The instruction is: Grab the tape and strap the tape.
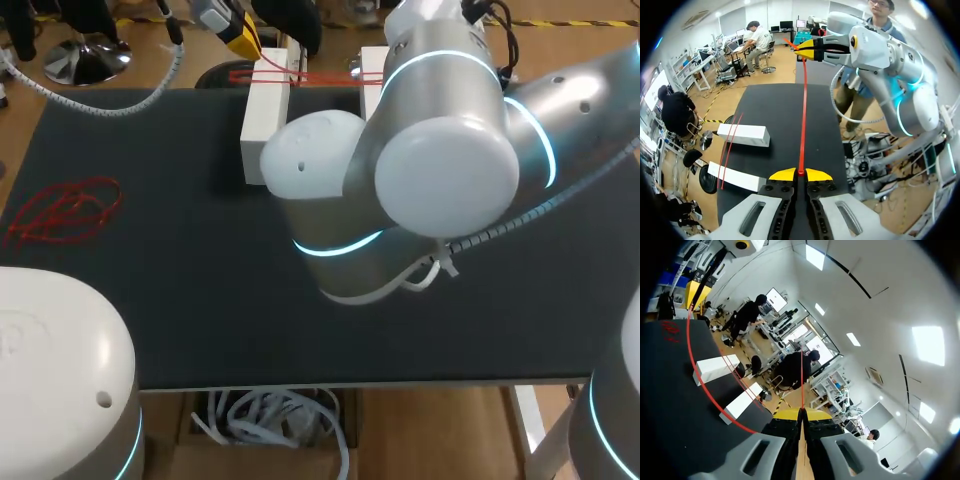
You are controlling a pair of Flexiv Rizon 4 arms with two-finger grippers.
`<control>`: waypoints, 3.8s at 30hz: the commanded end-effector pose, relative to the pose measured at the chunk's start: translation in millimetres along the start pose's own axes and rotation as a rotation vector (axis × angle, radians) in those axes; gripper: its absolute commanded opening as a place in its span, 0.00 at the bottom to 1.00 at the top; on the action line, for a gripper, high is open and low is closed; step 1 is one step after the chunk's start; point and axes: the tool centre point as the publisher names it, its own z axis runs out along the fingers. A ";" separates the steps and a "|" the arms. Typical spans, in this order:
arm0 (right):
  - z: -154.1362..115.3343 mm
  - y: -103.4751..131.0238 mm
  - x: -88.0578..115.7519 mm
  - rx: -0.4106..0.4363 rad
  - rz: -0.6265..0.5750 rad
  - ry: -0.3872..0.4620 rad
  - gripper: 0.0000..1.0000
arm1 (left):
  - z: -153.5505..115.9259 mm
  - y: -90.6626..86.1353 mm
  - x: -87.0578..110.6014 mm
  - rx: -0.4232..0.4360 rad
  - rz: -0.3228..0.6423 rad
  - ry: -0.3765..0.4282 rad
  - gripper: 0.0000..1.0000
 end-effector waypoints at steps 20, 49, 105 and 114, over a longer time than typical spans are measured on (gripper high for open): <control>-22.2 2.0 9.8 -0.061 -0.268 -0.029 0.00 | -1.0 -0.1 0.7 -0.004 -0.002 0.001 0.00; 3.5 27.8 26.8 -0.102 -0.415 -0.080 0.00 | -1.0 -0.1 0.7 -0.004 -0.002 0.001 0.00; -41.0 29.6 33.4 -0.199 -0.444 0.045 0.00 | -1.0 -0.1 0.7 -0.004 -0.002 0.001 0.00; -49.1 29.3 34.5 -0.205 -0.446 0.067 0.00 | -1.0 -0.1 0.7 -0.004 -0.002 0.001 0.00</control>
